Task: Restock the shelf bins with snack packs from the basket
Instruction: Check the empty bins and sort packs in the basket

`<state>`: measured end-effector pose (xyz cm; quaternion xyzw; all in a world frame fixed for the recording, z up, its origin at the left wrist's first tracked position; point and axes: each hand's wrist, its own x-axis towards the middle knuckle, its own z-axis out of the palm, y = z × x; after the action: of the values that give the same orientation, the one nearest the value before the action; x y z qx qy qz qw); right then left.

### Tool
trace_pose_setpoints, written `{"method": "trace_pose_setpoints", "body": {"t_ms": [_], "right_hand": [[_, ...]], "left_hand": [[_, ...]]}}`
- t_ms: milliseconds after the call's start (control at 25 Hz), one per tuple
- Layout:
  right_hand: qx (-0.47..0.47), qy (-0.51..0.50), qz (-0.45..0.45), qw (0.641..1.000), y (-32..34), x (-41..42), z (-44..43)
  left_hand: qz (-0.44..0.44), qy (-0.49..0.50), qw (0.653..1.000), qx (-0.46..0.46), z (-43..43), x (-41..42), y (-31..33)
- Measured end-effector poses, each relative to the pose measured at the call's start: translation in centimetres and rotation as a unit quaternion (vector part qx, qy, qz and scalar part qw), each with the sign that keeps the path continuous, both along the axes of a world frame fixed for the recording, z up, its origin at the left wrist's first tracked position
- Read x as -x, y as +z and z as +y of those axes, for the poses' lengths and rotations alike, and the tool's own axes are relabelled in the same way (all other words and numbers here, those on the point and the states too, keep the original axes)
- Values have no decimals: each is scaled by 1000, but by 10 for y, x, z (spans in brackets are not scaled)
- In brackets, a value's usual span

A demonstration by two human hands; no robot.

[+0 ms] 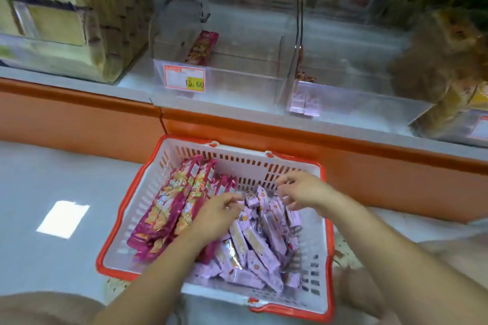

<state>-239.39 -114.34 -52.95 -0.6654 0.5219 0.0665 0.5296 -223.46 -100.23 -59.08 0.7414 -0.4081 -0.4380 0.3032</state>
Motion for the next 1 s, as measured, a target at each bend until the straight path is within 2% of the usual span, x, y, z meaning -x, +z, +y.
{"method": "trace_pose_setpoints", "body": {"t_ms": [120,200,360,520,640,720,840,1000], "right_hand": [[45,89,196,976,-85,11,28],[66,70,232,968,-116,15,51],[77,-41,166,982,-140,13,82],[101,-127,110,981,-125,15,85],[195,-103,34,975,-101,18,92],[249,-71,-9,966,-86,21,102],[268,-53,-73,959,-77,29,113],[231,-83,-140,959,-70,34,113]], "left_hand": [[27,-20,998,-51,21,6,-33],[24,-17,997,-66,24,5,-44],[65,16,994,-88,23,3,-51],[129,55,986,-94,15,12,-51],[263,133,953,-65,2,21,-38],[314,161,935,-44,-4,20,-29],[346,166,923,-26,-10,13,-22],[339,132,931,-11,-14,11,-9]]}}
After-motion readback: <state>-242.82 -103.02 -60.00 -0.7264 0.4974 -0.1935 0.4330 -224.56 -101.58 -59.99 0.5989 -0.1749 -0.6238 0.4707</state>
